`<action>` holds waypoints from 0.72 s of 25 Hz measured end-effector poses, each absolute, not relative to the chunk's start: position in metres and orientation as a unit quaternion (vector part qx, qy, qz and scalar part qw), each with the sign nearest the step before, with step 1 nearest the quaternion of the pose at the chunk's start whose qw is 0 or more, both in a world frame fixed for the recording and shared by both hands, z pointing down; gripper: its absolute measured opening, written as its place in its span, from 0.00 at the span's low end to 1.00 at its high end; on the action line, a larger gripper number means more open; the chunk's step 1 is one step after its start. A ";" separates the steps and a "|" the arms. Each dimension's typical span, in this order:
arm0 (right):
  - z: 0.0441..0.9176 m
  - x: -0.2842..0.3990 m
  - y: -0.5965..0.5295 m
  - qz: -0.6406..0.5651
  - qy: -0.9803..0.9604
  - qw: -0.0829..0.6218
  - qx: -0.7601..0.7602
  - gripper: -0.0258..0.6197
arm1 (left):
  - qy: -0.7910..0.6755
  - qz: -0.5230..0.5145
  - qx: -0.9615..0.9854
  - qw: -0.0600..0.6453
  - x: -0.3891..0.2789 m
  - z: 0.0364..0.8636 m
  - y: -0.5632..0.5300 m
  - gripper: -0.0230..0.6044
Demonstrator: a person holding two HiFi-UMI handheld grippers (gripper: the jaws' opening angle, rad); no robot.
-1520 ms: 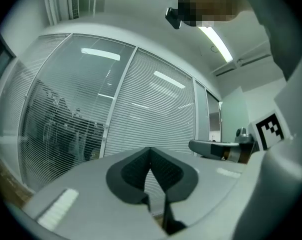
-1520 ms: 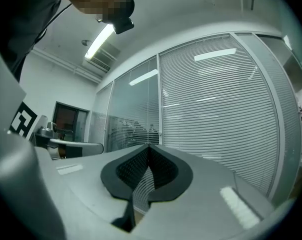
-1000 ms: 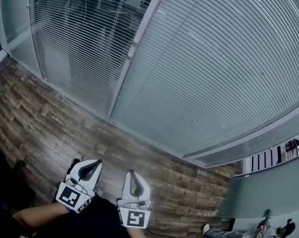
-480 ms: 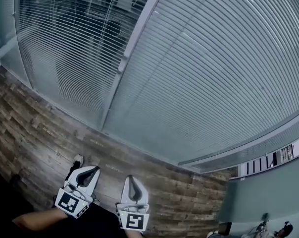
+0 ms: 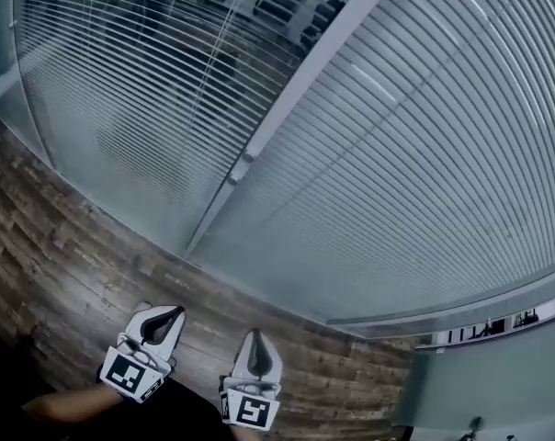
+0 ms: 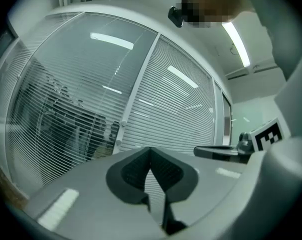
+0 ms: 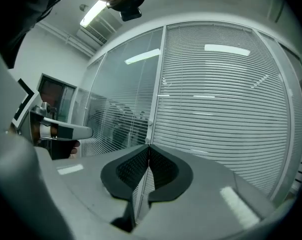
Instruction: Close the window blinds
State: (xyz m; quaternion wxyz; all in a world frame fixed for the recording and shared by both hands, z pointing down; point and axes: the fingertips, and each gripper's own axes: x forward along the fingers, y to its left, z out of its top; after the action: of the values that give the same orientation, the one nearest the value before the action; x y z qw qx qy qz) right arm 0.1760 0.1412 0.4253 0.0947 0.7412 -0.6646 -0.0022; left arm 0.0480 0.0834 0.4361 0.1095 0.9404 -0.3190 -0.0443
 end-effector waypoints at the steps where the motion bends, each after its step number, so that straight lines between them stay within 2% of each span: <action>1: 0.424 0.175 0.129 0.002 -0.664 0.093 0.742 0.04 | -0.321 -0.045 0.940 0.109 0.046 0.435 0.070 0.04; 8: 0.414 0.158 0.066 -0.007 -0.661 0.088 0.745 0.08 | -0.302 -0.044 0.947 0.096 0.034 0.426 0.019 0.04; 18: 0.403 0.149 -0.003 -0.069 -0.665 0.120 0.734 0.09 | -0.287 -0.046 0.952 0.095 0.025 0.417 -0.022 0.04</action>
State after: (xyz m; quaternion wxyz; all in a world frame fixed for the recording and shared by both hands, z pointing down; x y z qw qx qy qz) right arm 0.1487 -0.0034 0.4032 0.1197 0.7337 -0.6653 -0.0686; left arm 0.0247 -0.0224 0.4173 0.0945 0.9522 -0.2867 -0.0459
